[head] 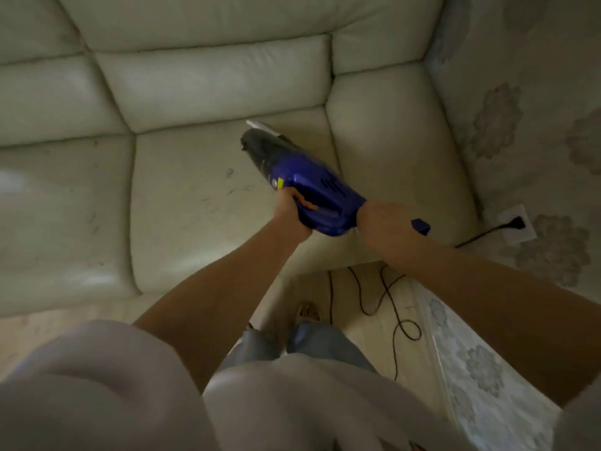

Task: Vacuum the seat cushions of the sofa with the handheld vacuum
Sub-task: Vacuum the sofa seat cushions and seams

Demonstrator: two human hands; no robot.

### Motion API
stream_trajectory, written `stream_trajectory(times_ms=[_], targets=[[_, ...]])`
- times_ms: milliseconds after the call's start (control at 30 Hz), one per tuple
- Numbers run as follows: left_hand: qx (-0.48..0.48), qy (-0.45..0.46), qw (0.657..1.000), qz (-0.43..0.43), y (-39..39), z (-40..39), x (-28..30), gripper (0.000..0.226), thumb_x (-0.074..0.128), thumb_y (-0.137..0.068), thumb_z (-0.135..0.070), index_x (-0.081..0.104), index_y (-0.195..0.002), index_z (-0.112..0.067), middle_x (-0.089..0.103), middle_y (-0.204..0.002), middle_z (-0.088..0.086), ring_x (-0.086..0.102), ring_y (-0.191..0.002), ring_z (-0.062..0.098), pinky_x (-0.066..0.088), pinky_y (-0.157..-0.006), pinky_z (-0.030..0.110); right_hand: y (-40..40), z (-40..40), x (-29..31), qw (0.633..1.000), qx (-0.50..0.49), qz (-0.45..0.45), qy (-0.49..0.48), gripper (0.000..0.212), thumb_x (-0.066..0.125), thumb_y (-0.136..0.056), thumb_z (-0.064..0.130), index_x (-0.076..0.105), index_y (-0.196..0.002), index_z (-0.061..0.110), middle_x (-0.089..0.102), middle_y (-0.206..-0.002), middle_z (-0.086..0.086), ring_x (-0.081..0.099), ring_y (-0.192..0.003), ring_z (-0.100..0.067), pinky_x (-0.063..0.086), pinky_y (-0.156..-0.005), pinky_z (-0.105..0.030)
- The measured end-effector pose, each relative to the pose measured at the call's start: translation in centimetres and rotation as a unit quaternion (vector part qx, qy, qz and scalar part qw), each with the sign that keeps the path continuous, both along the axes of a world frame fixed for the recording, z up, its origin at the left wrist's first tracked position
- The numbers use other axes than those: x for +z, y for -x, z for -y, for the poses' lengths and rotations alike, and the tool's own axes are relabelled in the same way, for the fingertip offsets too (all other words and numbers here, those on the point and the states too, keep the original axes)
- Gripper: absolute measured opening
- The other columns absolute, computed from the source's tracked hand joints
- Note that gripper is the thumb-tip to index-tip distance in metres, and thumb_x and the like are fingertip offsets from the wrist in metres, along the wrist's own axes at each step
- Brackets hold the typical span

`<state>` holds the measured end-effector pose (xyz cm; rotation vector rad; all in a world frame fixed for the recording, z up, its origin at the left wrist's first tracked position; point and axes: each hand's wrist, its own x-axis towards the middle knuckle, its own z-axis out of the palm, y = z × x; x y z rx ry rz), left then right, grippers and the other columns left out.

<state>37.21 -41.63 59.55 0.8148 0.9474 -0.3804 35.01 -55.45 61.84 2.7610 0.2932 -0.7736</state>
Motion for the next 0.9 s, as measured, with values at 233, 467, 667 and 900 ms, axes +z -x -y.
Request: stream_trajectory(times_ms=[233,467,667,900], targets=[[0.096,-0.061,0.993,-0.023,-0.2,-12.2,-0.5,0.034,0.04,-0.09,-0.012,0.032,-0.058,-0.016,0.034,-0.029,-0.006,0.034,-0.023,0.007,0.032,-0.035,0.011,-2.4,-12.2,-0.4,0.99,0.124,-0.045,0.047,0.024,0.049,-0.092,0.004,0.061,-0.112,0.006,0.063,-0.105,-0.007,0.065,-0.1,-0.025,0.054,-0.089,-0.035],[0.2,-0.082,0.976,0.02,-1.9,-20.3,-2.5,0.05,0.035,-0.097,-0.043,0.059,-0.128,-0.012,0.068,-0.112,0.011,0.064,-0.081,0.017,0.05,-0.092,0.031,-4.2,-21.4,-0.8,0.979,0.179,-0.033,0.091,0.027,0.052,-0.089,0.003,0.061,-0.114,0.007,0.066,-0.106,-0.009,0.067,-0.094,-0.026,0.055,-0.075,-0.034],[0.155,-0.123,0.979,-0.057,-3.8,-26.9,-6.6,0.042,0.042,-0.094,-0.053,0.06,-0.093,-0.015,0.06,-0.099,0.011,0.064,-0.094,0.029,0.048,-0.097,0.039,-6.9,-27.2,-0.7,0.968,0.224,-0.019,0.116,0.026,0.054,-0.086,0.002,0.062,-0.111,0.007,0.066,-0.107,-0.01,0.067,-0.095,-0.029,0.056,-0.083,-0.039],[0.116,-0.1,0.986,-0.063,-6.2,-31.5,-4.9,0.045,0.041,-0.097,-0.051,0.053,-0.076,-0.013,0.057,-0.083,0.007,0.056,-0.076,0.023,0.051,-0.081,0.036,-7.7,-30.7,-2.1,0.971,0.227,-0.008,0.074,0.024,0.044,-0.093,0.003,0.061,-0.11,0.005,0.064,-0.106,-0.01,0.066,-0.094,-0.027,0.057,-0.081,-0.037]])
